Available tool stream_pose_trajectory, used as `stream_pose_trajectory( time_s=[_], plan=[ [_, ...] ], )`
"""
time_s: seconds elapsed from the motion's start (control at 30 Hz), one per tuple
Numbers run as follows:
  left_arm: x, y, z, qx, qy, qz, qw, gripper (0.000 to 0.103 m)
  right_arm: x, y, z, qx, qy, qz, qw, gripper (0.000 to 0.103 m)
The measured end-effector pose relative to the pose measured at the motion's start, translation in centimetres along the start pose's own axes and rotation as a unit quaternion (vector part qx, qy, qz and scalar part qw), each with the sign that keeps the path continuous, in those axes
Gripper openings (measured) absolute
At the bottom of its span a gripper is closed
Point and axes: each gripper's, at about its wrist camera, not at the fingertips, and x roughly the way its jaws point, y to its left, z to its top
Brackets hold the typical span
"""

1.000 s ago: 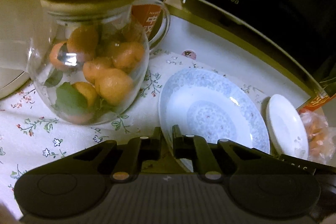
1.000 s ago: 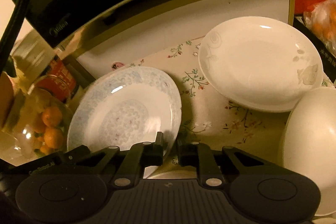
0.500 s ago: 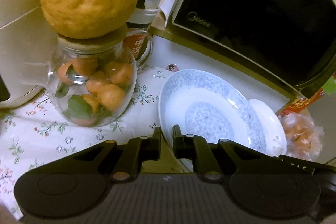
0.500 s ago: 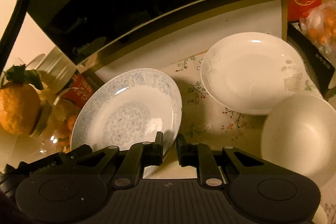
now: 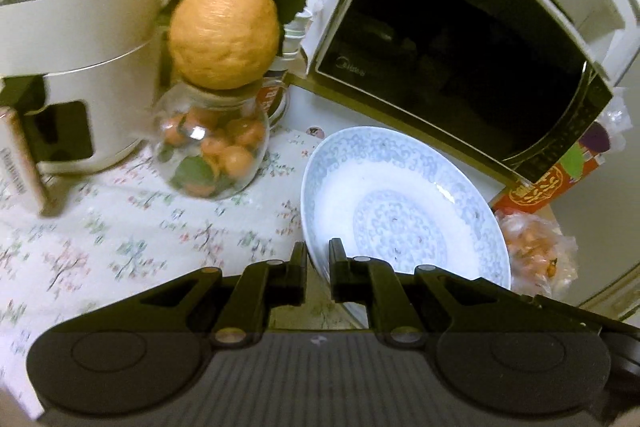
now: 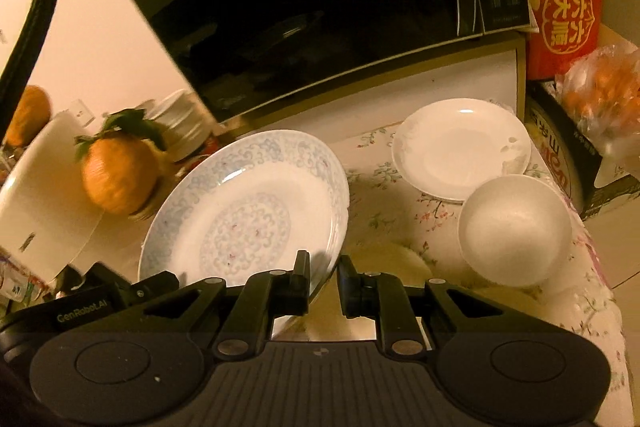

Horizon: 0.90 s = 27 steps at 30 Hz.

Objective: Organize plates and bowls
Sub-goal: 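Lower the held plate with both grippers onto the other blue-patterned plate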

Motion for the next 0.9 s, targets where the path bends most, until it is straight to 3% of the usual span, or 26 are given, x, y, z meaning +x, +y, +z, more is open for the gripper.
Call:
stream_pose_trajectory(
  time_s=[0.27, 0.67, 0.9],
  plan=[
    [-4.7, 1.2, -3.3, 0.004, -0.007, -0.004, 1.0, 0.009, -5.9, 1.6, -3.7, -0.03, -0.029, 0.014, 0.999, 0.016],
    [-9.7, 4.5, -8.5, 0.0, -0.003, 0.023, 0.9997, 0.009, -9.3, 1.9, -10.2, -0.023, 0.008, 0.04, 0.999, 0.016],
    [-10.3, 6.5, -9.9, 0.002, 0.003, 0.031, 0.9995, 0.01, -9.1, 3.9, -12.2, -0.075, 0.033, 0.04, 0.996, 0.016]
  ],
)
